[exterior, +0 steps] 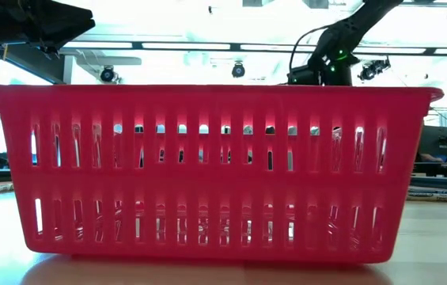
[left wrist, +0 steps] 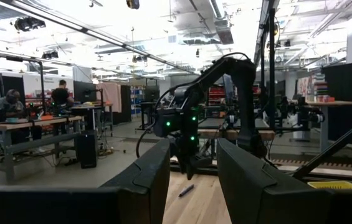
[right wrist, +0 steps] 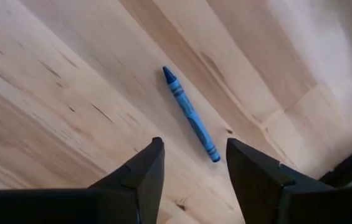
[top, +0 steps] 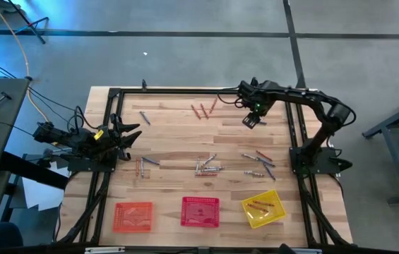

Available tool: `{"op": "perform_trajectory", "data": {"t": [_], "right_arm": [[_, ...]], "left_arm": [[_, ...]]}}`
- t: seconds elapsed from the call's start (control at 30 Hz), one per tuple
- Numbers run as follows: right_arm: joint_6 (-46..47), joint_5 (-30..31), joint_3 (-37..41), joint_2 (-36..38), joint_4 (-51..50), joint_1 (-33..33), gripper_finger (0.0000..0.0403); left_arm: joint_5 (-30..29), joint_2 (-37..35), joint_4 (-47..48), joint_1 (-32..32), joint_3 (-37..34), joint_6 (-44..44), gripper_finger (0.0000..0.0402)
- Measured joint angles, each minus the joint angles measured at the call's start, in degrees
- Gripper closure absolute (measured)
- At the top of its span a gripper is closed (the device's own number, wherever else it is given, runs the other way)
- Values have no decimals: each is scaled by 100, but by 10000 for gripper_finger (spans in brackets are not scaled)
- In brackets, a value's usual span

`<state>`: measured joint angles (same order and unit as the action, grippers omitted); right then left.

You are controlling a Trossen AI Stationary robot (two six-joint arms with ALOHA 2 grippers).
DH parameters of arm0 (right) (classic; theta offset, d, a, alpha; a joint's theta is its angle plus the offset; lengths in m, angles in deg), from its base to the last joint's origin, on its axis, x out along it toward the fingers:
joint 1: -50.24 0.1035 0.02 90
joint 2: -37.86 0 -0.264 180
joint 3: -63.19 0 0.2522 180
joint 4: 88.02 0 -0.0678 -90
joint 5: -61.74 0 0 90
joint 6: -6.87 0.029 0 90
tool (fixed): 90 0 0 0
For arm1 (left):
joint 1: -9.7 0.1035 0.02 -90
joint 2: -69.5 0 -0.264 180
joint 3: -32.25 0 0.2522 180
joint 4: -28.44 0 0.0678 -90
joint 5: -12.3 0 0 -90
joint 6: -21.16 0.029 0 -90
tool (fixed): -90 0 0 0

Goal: Sort crayons
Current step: Put the blue crayon into the red bin

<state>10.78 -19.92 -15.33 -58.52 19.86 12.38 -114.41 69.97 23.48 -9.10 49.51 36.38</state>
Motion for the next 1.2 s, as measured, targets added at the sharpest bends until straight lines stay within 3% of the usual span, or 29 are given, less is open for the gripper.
{"op": "perform_trajectory", "data": {"t": [0.33, 0.97, 1.2], "right_arm": [[-51, 42, 0, -233, 40, 39, 264], [69, 4, 11, -233, 58, 46, 265], [-8, 235, 731, -231, 444, 197, 265]], "left_arm": [[0, -1, 0, 0, 1, 0, 284], [2, 0, 0, 0, 0, 0, 284], [0, 0, 0, 1, 1, 0, 284]]}}
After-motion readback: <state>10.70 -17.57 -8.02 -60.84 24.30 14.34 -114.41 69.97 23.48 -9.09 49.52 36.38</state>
